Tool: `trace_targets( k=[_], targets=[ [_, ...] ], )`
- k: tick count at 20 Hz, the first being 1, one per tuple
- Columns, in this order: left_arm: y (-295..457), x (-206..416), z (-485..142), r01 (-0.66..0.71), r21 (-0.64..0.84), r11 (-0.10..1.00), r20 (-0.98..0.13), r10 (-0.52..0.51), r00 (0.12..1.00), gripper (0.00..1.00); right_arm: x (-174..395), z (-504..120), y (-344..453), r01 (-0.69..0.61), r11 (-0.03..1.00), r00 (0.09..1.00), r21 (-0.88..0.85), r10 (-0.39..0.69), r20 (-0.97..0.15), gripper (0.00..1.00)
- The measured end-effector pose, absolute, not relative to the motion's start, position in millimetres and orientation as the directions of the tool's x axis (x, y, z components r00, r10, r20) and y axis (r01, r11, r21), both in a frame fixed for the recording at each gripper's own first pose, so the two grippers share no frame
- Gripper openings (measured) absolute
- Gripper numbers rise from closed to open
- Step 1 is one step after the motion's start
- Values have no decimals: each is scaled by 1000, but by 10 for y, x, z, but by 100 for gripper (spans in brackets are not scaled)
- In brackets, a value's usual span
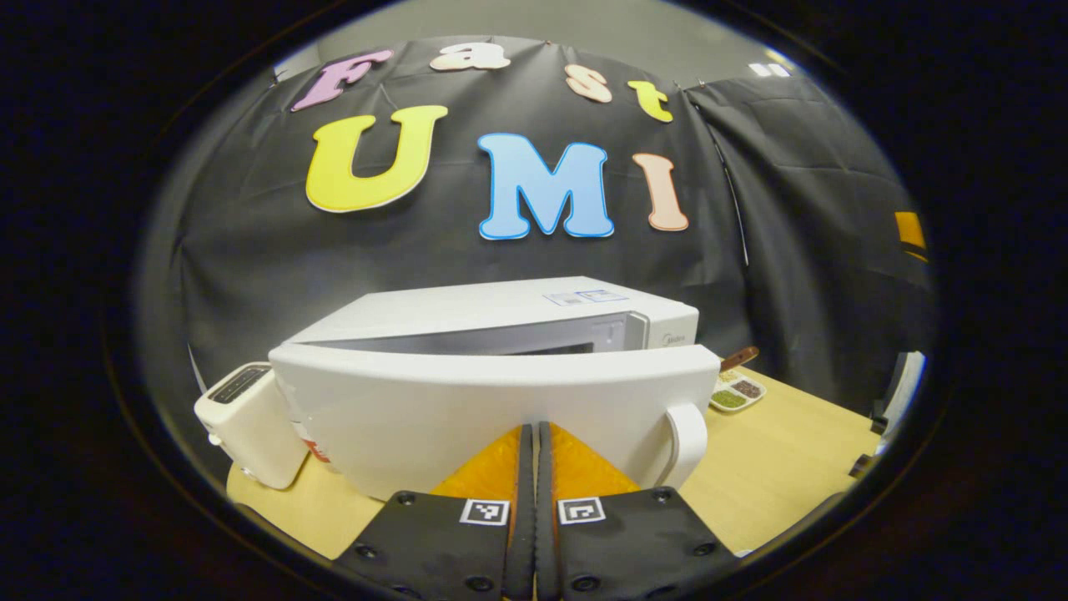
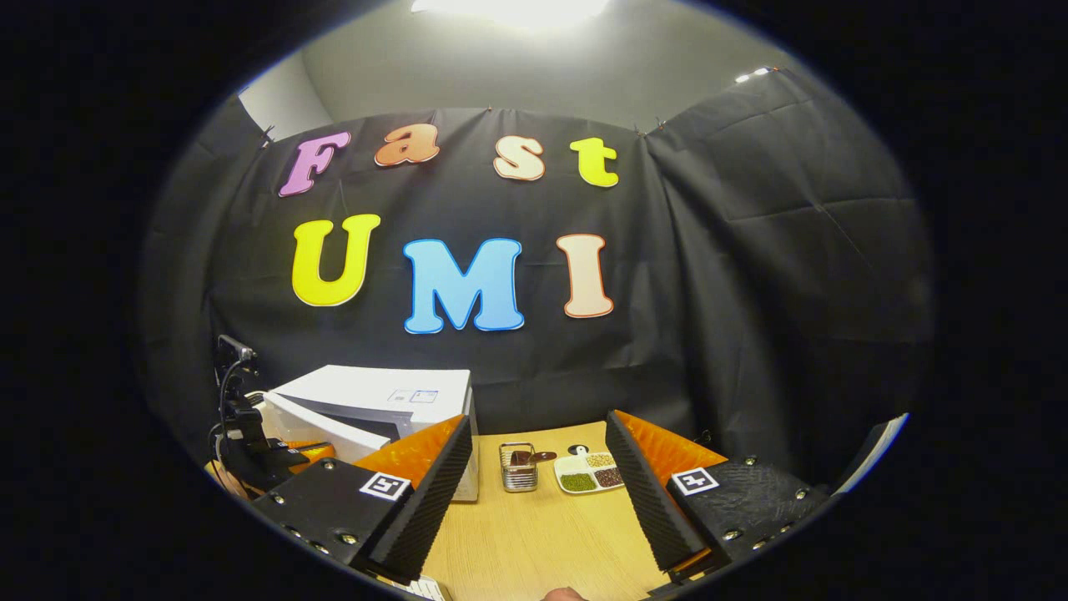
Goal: Open the microwave oven with the left hand, put the food in, and close the microwave oven.
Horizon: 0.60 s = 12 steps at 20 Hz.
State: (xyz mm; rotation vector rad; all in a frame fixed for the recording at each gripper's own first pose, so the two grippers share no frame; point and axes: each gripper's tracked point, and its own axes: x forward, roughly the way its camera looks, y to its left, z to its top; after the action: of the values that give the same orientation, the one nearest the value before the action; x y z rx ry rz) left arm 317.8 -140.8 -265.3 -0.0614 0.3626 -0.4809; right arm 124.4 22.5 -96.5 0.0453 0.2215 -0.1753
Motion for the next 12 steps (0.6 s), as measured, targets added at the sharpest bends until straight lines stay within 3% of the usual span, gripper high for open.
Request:
trace_targets(
  k=[12],
  targets=[
    [-1385,3738,-2711,371,-98,923,-321,-382,866,7,1201,-982,202,234,972,950,11,-226,-215,98]
  ],
)
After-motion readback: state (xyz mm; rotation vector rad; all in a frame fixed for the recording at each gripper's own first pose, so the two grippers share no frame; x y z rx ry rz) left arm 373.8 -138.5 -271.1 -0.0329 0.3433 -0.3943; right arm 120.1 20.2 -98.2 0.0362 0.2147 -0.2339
